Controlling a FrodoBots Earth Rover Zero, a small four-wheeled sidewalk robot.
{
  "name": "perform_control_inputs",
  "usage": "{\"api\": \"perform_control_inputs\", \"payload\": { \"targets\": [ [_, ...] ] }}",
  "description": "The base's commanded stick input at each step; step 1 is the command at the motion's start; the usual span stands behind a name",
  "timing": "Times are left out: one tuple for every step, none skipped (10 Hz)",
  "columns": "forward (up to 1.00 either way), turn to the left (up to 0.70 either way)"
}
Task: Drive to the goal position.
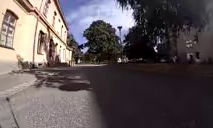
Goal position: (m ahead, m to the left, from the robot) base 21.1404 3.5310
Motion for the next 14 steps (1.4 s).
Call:
{"api": "perform_control_inputs", "payload": {
  "targets": [
    [0.7, 0.3],
    [0.7, 0.35],
    [0.7, 0.35],
    [0.7, 0.35],
    [0.7, 0.35],
    [0.7, 0.35],
    [0.7, 0.12],
    [0.7, 0.0],
    [0.7, 0.0],
    [0.7, 0.0],
    [0.7, 0.0],
    [0.7, 0.0],
    [0.7, 0.0],
    [0.7, 0.0]
  ]
}}
